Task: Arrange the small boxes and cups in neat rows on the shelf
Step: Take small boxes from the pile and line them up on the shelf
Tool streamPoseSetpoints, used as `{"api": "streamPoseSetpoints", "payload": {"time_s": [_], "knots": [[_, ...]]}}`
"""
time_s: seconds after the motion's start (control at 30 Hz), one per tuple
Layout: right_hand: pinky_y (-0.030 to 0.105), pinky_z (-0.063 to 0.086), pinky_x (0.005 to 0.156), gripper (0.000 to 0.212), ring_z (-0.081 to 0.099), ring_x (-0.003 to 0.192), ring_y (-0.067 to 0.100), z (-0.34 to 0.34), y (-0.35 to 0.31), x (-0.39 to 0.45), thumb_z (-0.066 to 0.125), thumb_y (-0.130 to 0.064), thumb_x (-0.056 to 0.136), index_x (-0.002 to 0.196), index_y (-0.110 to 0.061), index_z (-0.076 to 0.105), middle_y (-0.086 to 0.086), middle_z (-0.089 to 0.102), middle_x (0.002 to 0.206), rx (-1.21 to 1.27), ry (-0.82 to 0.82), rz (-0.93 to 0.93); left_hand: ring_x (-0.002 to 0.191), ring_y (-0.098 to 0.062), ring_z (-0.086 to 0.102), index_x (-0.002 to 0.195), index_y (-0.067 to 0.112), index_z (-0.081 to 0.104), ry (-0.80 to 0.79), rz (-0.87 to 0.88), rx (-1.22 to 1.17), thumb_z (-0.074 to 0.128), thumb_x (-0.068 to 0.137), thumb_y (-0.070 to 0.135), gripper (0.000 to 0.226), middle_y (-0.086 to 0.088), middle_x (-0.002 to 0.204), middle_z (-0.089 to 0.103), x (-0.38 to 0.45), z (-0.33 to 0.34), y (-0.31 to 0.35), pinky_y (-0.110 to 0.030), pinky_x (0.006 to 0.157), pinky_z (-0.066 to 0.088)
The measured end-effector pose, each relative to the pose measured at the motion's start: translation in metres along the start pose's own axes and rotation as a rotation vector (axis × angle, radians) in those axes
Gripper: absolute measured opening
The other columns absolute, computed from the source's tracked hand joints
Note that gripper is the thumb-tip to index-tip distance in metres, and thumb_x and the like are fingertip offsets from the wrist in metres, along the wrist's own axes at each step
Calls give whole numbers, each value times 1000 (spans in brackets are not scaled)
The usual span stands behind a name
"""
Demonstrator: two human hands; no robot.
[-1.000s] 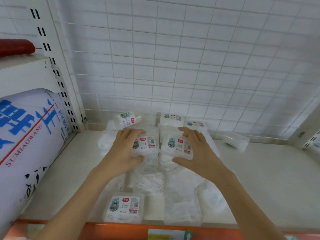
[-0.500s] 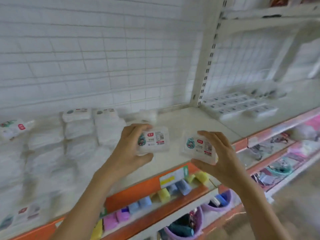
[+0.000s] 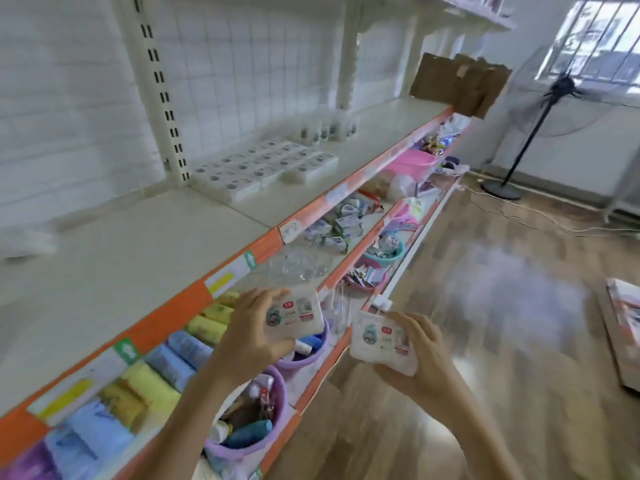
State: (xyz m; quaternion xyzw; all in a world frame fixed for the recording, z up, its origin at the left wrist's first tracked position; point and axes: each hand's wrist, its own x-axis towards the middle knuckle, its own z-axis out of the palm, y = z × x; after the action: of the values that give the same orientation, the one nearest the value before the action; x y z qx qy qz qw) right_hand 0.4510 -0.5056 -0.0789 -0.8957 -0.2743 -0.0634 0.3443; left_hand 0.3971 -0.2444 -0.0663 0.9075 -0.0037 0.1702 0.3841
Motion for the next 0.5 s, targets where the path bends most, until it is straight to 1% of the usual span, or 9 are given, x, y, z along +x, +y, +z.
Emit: {"api": "streamPoseSetpoints", "payload": {"time_s": [0.07, 0.13, 0.2, 0.23, 0.3, 0.37, 0.43, 0.5], "knots": [[15, 30, 88, 77, 37, 111, 11, -6, 18, -5, 64, -53, 62, 129, -19, 47, -14, 38, 119, -3, 11, 50, 98, 2, 35, 117, 15, 53, -41, 3, 43, 62, 54, 37, 68, 15, 104, 42, 15, 21, 3, 4, 86, 21], [9, 30, 87, 73, 38, 113, 11, -9, 33, -6, 67, -44, 63, 129, -20, 47, -14, 39, 118, -1, 9, 108, 98, -7, 36, 119, 12, 54, -78, 22, 78, 55, 52, 44, 74, 10, 104, 42, 30, 40, 3, 0, 86, 25], [12, 32, 87, 71, 41, 113, 13, -12, 48, -2, 68, -40, 63, 128, -24, 46, -15, 39, 116, 6, 18, 140, 97, -7, 34, 122, 13, 52, -129, 46, 86, 53, 53, 47, 76, 9, 104, 41, 48, 56, 2, -1, 86, 26], [14, 34, 87, 70, 41, 112, 13, -14, 55, 2, 68, -39, 62, 127, -28, 45, -17, 38, 114, 7, 17, 157, 97, -5, 31, 123, 13, 50, -155, 56, 88, 56, 56, 44, 74, 8, 105, 40, 58, 64, 2, 0, 86, 25], [15, 34, 87, 68, 40, 112, 13, -18, 69, 14, 69, -38, 63, 125, -33, 42, -25, 34, 110, 10, 7, 186, 98, -5, 30, 126, 14, 48, -186, 80, 94, 68, 62, 30, 70, 8, 106, 38, 81, 80, 1, 2, 85, 23], [12, 32, 85, 66, 42, 109, 15, -24, 86, 30, 69, -38, 62, 123, -37, 44, -21, 37, 109, -21, 35, 178, 99, -5, 29, 129, 16, 46, -198, 102, 90, 75, 66, 19, 69, 7, 107, 35, 107, 96, -2, 3, 84, 23], [8, 31, 82, 66, 46, 105, 17, -31, 108, 49, 70, -37, 61, 119, -41, 39, -14, 41, 109, -47, 69, 173, 99, -5, 28, 129, 19, 44, -212, 117, 73, 75, 68, 17, 69, 7, 106, 33, 135, 112, -3, 3, 82, 26], [8, 33, 80, 67, 47, 103, 16, -40, 127, 73, 71, -37, 60, 119, -41, 39, -21, 39, 110, -67, 83, 191, 100, -4, 28, 129, 21, 43, -220, 130, 50, 75, 68, 17, 69, 7, 105, 33, 167, 126, -4, 3, 79, 28]]}}
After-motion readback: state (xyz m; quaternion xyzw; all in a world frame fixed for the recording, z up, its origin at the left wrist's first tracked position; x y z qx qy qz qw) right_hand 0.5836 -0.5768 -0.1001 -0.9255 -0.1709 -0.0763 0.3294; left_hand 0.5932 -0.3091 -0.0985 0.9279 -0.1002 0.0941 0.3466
